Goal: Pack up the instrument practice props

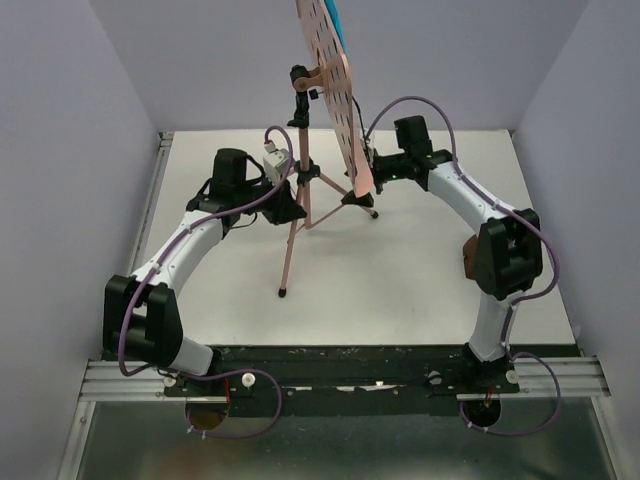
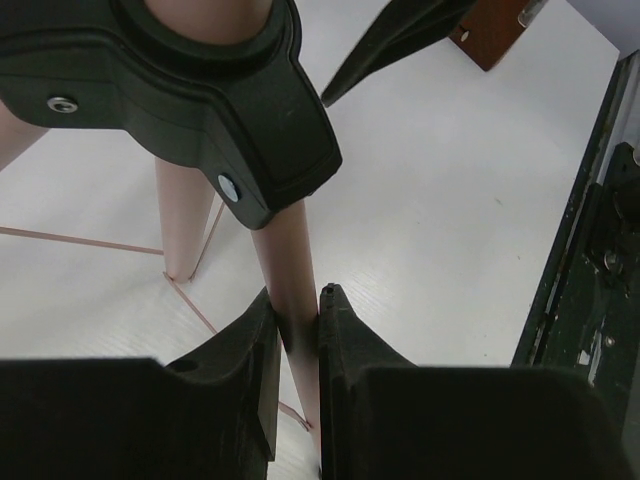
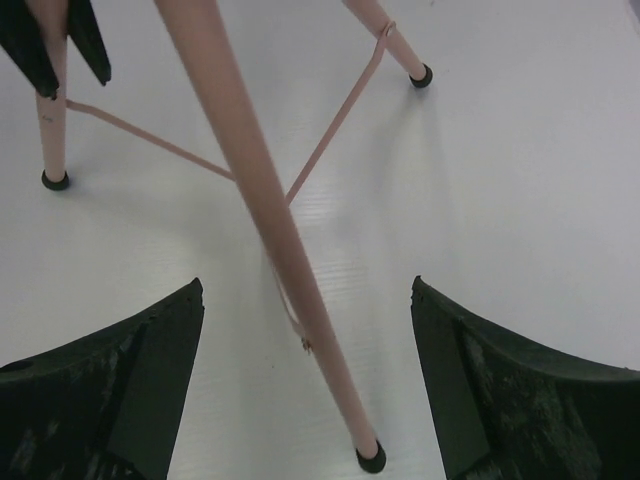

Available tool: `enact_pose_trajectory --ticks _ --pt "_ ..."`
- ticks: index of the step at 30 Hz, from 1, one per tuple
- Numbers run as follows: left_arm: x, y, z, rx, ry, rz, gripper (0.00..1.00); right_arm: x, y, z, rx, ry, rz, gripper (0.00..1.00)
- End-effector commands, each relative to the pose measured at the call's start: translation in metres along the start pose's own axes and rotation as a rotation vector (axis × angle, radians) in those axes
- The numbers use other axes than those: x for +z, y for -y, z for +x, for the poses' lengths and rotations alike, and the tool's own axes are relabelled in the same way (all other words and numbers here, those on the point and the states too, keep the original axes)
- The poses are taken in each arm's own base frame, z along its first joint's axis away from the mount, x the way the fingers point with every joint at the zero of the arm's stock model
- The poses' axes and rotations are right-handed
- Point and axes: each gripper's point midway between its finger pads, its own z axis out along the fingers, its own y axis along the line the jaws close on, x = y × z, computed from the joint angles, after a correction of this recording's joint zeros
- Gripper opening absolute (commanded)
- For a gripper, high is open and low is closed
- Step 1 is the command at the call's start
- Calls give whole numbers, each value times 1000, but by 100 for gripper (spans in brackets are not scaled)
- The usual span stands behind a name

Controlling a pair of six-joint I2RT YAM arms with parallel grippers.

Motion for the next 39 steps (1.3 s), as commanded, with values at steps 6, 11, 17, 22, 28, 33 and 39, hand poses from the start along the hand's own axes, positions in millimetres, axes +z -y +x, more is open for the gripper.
enact_pose_trajectory --ticks 6,11,17,22,28,33,39 --pt "-13 8 28 120 -53 4 0 48 -2 -11 47 73 -55 74" --pt "-14 2 31 156 -53 -24 0 50 -17 -2 45 31 -57 37" --pt "-18 -32 26 213 -23 -211 47 36 -14 12 82 -18 84 8" --pt "-22 -59 7 287 53 -365 61 7 10 28 164 -61 404 1" --pt "-8 -78 -14 350 124 -417 58 -19 -11 46 299 -89 523 1" --pt "-2 -108 -34 401 150 -517 56 -31 -48 63 293 -126 490 1" --pt "7 -132 -45 435 157 -568 56 -27 -110 54 193 -70 227 58"
